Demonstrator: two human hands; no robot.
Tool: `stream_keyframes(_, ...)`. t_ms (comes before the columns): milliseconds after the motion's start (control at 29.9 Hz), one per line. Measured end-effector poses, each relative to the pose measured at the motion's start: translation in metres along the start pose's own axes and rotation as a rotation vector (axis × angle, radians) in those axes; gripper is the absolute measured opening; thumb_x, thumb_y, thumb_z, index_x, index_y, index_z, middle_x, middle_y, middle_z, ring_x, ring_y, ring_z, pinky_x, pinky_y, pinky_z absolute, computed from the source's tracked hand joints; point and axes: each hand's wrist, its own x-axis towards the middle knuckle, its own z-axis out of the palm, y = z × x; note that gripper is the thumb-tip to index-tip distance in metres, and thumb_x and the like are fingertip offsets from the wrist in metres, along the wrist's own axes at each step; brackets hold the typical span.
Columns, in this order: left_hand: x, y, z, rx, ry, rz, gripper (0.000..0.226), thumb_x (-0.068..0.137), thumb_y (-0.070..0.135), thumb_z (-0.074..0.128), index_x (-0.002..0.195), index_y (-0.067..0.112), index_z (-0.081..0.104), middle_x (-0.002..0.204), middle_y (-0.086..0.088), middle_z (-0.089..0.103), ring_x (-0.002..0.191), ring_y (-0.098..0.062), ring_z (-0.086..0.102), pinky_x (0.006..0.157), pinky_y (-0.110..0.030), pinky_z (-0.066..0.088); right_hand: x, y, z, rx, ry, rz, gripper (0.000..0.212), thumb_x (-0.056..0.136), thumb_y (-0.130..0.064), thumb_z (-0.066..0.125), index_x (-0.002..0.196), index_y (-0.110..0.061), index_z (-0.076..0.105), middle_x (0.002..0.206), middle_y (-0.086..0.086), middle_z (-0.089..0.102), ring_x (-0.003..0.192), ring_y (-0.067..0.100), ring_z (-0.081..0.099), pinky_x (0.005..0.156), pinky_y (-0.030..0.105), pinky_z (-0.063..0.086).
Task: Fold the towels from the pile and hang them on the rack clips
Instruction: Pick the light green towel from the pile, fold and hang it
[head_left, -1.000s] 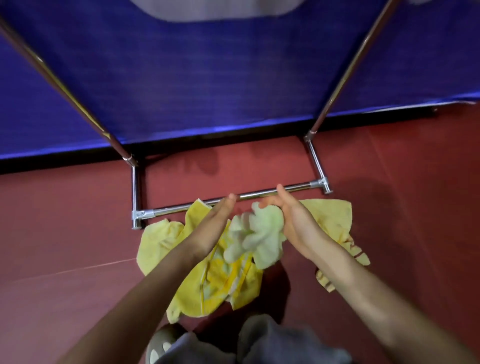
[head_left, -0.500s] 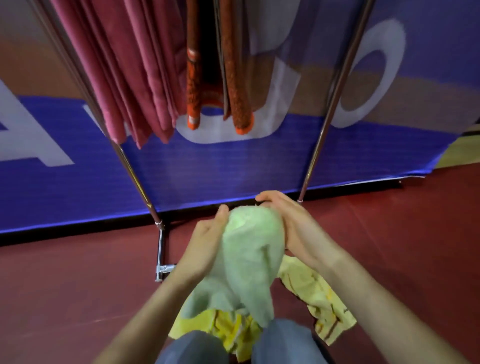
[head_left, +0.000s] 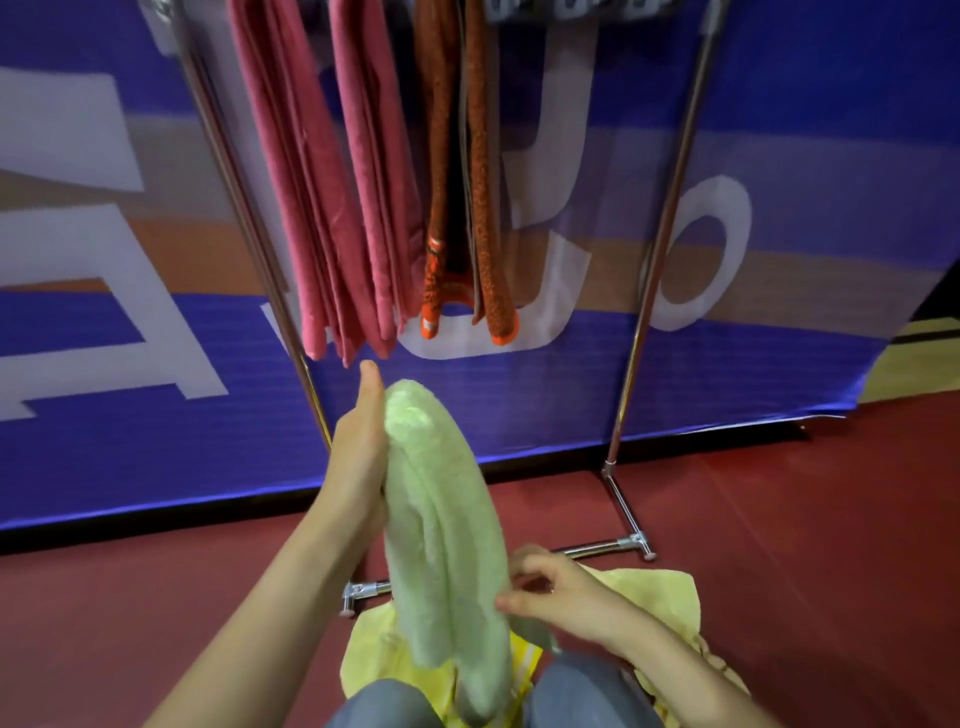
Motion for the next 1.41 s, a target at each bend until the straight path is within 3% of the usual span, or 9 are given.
stream_keyframes(201,-0.009,0.009,-0.027,0.261,-0.056,0.139,0.059,0.089,0.054,0.033,0.070,0.005,0.060,0.073,-0.013,0.063,0.072,-0.024,0.060,0.073,-0.037,0.047,-0.011,-0.025,-0.006,0.299,0.054,-0.068,0.012,0.085,-0.012,0.058,0.075,-0.015,0.052,0.061,-0.013,0.065,0.060,-0.007,0.054,0.060,0.011,0.041)
stream_keyframes(368,-0.027,-0.018,-0.040,0.439,-0.328,0.167,0.050,0.077,0.064,0.044,0.077,0.015,0.050,0.064,0.007,0.052,0.050,-0.001,0.044,0.054,-0.017,0.038,-0.014,-0.070,-0.023,0.482,0.120,-0.162,0.012,0.082,-0.021,0.057,0.076,-0.012,0.053,0.060,-0.006,0.066,0.053,0.001,0.057,0.052,0.013,0.044)
stream_keyframes(469,-0.043,-0.027,-0.027,0.414,-0.655,0.074,0.050,0.067,0.068,0.045,0.105,0.035,0.048,0.099,0.013,0.067,0.080,0.003,0.063,0.072,-0.011,0.044,-0.016,-0.098,-0.026,0.471,0.108,-0.227,0.011,0.076,-0.024,0.058,0.071,-0.014,0.055,0.057,-0.007,0.063,0.051,0.001,0.054,0.050,0.013,0.043)
stream_keyframes(536,-0.053,-0.030,-0.016,0.423,-0.752,0.113,0.054,0.069,0.068,0.051,0.114,0.038,0.048,0.111,0.020,0.065,0.107,0.003,0.058,0.082,-0.011,0.045,-0.018,-0.111,-0.028,0.448,0.092,-0.237,0.014,0.082,-0.021,0.060,0.070,-0.015,0.057,0.058,-0.008,0.062,0.052,0.002,0.054,0.051,0.014,0.044)
stream_keyframes(837,-0.074,-0.020,0.007,0.488,-0.605,0.303,0.029,0.061,0.045,0.067,0.080,0.024,0.065,0.075,0.008,0.073,0.069,-0.006,0.066,0.061,-0.027,0.052,-0.035,-0.121,-0.041,0.352,0.170,-0.119,0.019,0.087,-0.021,0.057,0.070,-0.014,0.059,0.065,0.001,0.059,0.053,0.005,0.054,0.052,0.017,0.045)
stream_keyframes(938,-0.074,-0.020,0.005,0.469,-0.584,0.348,0.033,0.061,0.047,0.065,0.080,0.020,0.067,0.076,0.004,0.073,0.071,-0.009,0.067,0.066,-0.031,0.053,-0.045,-0.107,-0.041,0.372,0.144,-0.067,0.020,0.086,-0.033,0.058,0.080,-0.014,0.060,0.075,0.002,0.061,0.063,0.008,0.057,0.060,0.021,0.046)
stream_keyframes(1072,-0.073,-0.014,0.001,0.391,-0.507,0.364,0.020,0.066,0.037,0.065,0.078,0.021,0.066,0.072,0.009,0.072,0.069,-0.004,0.066,0.063,-0.018,0.052,-0.067,-0.077,-0.040,0.358,-0.027,0.113,0.036,0.085,-0.039,0.055,0.106,-0.010,0.062,0.075,-0.011,0.071,0.071,0.000,0.064,0.066,0.015,0.050)
stream_keyframes(1172,-0.070,-0.007,-0.010,0.300,-0.446,0.318,0.025,0.068,0.034,0.063,0.084,0.015,0.066,0.077,0.001,0.074,0.074,-0.012,0.068,0.065,-0.022,0.055,-0.073,-0.054,-0.040,0.205,0.019,0.114,0.037,0.073,-0.040,0.065,0.100,-0.015,0.067,0.085,-0.010,0.071,0.085,0.004,0.064,0.081,0.021,0.050)
stream_keyframes(1407,-0.069,-0.015,-0.038,0.263,-0.470,0.189,0.052,0.054,0.039,0.072,0.096,0.010,0.063,0.082,-0.003,0.074,0.076,-0.014,0.069,0.061,-0.018,0.053,-0.067,-0.069,-0.051,0.742,0.342,-0.127,0.013,0.075,-0.012,0.068,0.088,-0.009,0.067,0.074,0.003,0.074,0.068,0.011,0.069,0.059,0.020,0.054)
